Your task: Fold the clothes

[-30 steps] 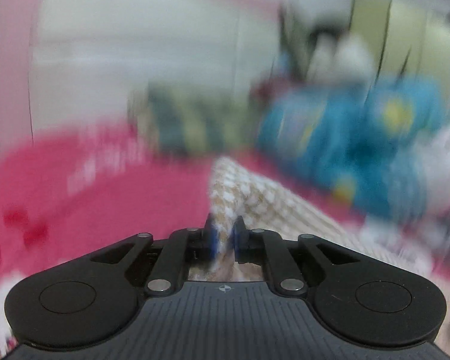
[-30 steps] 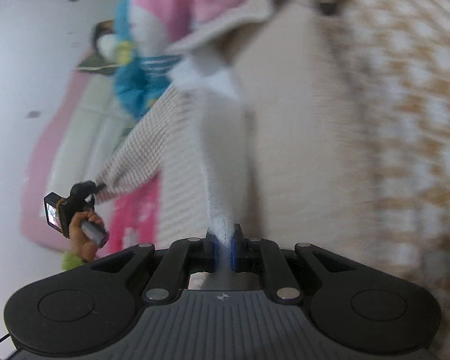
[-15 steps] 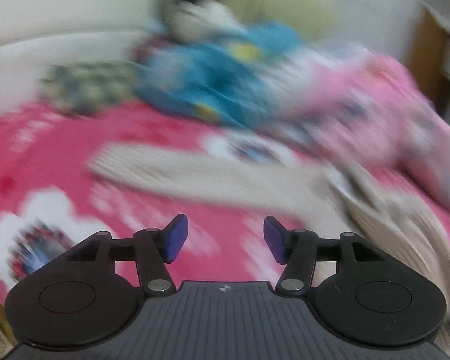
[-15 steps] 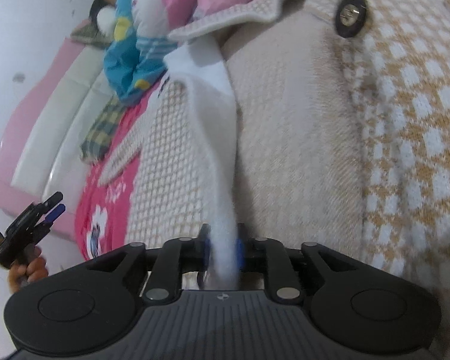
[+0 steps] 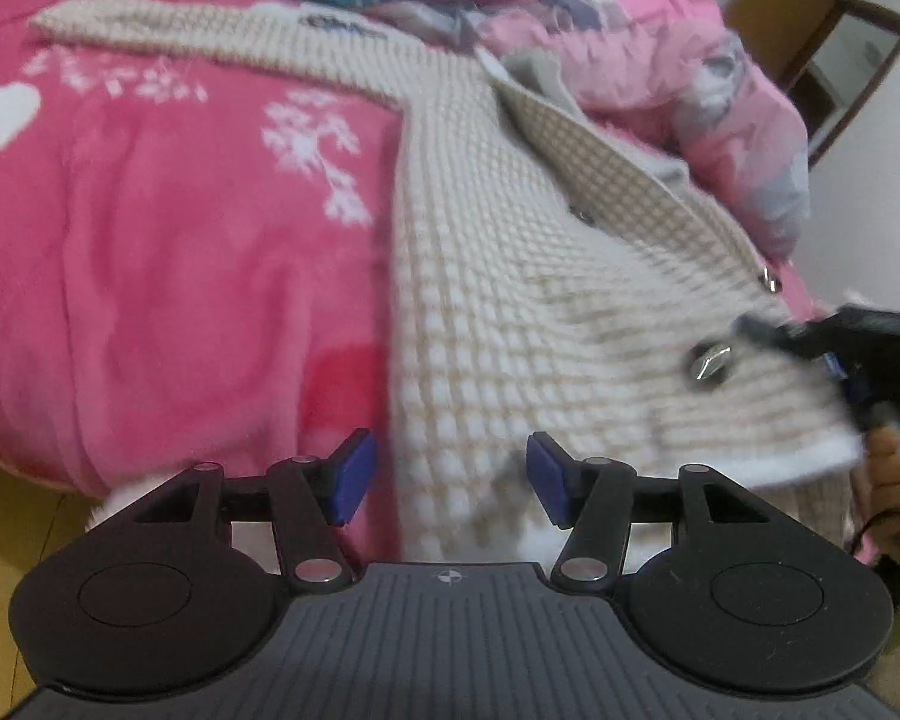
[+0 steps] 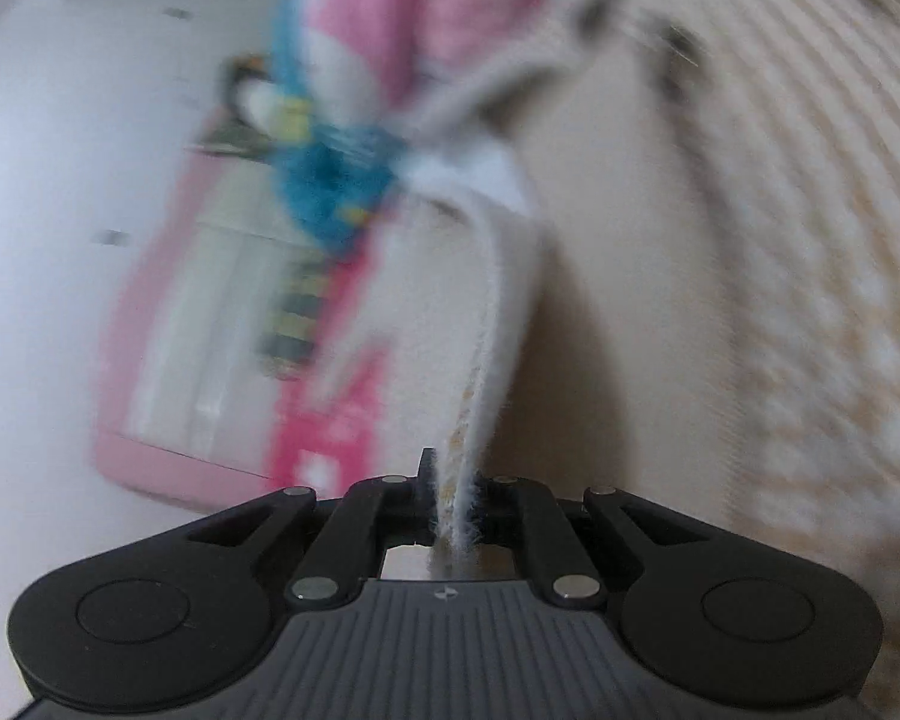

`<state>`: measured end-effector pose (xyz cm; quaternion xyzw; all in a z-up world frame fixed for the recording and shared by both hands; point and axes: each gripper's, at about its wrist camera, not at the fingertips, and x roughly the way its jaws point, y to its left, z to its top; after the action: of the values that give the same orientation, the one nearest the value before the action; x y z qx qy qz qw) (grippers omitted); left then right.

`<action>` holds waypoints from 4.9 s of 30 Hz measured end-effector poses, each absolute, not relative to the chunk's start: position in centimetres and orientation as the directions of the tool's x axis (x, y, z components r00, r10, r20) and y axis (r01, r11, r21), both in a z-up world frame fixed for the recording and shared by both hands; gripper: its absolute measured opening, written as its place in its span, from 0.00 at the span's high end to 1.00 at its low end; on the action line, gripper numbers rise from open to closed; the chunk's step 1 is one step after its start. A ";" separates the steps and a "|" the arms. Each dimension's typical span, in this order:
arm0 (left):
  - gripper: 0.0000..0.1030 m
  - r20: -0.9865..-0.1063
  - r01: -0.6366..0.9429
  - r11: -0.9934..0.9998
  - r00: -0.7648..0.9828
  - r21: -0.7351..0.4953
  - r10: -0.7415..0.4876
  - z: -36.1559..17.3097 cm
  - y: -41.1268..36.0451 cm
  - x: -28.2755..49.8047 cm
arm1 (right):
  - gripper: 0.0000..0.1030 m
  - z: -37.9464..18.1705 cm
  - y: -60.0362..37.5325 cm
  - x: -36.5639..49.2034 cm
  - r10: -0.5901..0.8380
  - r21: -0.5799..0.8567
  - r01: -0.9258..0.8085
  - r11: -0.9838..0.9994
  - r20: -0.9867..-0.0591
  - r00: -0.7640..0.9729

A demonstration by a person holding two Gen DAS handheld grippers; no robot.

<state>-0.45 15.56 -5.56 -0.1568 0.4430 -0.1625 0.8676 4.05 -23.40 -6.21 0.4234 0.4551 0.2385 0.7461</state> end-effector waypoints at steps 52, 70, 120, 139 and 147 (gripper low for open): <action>0.76 -0.576 0.056 0.930 0.771 -0.362 -0.271 -0.4 22.1 -1.6 | 0.85 2.5 -21.4 2.8 0.526 0.502 -0.255 0.827 -0.530 0.665; 0.76 -0.609 0.169 0.949 0.734 -0.266 -0.302 -7.9 9.0 18.1 | 0.87 -3.5 -15.0 30.3 0.369 0.298 -0.222 0.928 -0.673 0.640; 0.75 -0.516 0.172 0.894 0.764 -0.415 -0.387 -8.6 12.4 17.5 | 0.95 -3.7 -12.8 42.5 0.394 0.283 -0.280 0.917 -0.743 0.541; 0.71 -0.503 0.177 0.874 0.759 -0.452 -0.414 -8.8 13.1 17.7 | 0.89 7.6 -23.7 32.0 0.363 0.400 -0.109 0.910 -0.641 0.677; 0.69 -0.562 0.170 0.913 0.741 -0.372 -0.367 -7.5 11.9 16.9 | 0.80 11.7 -30.7 9.3 0.269 0.349 -0.058 0.935 -0.596 0.757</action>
<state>16.88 11.86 -7.51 -0.1498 0.3289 -0.1456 0.9210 9.30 -30.69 11.72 0.1568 0.3375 0.0884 0.9240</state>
